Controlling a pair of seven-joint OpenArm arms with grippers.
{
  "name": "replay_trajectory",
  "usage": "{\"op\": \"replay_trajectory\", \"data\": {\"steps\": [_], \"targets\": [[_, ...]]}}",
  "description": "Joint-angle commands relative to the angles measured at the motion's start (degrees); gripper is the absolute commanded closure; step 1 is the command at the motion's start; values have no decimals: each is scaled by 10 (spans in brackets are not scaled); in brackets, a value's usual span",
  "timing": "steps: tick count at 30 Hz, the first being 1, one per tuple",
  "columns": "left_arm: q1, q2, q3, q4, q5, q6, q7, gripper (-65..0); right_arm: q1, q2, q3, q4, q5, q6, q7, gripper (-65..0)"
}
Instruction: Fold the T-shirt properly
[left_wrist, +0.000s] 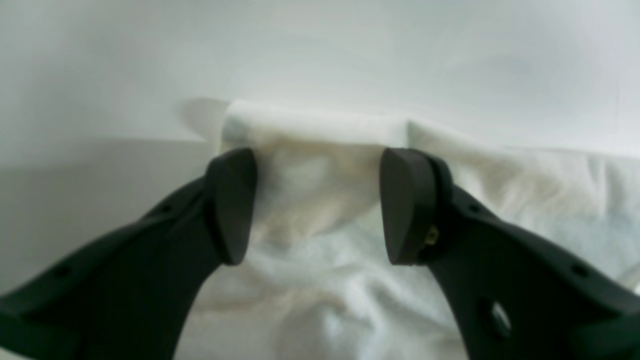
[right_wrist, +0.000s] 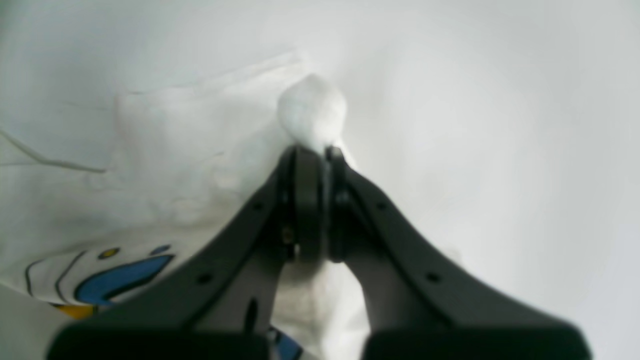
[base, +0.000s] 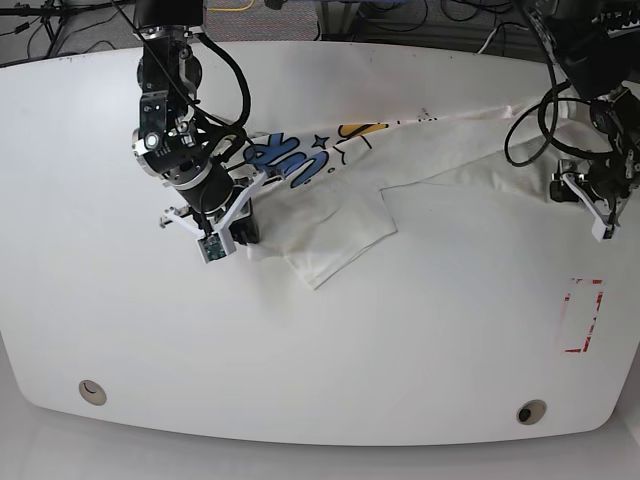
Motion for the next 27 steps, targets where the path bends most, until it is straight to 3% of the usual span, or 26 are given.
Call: {"op": "replay_trajectory", "data": {"steps": [1, 12, 20, 27], "targets": [[18, -17, -9, 57, 0, -1, 10, -361, 2, 3, 2, 21, 6, -1, 15, -9], [52, -23, -9, 173, -7, -1, 36, -377, 0, 1, 1, 20, 5, -1, 14, -6], [43, -22, -5, 168, -9, -1, 34, -384, 1, 1, 2, 20, 7, -2, 14, -6], [39, -24, -21, 166, -25, -1, 39, -433, -1, 2, -1, 22, 7, -2, 13, -8]]}}
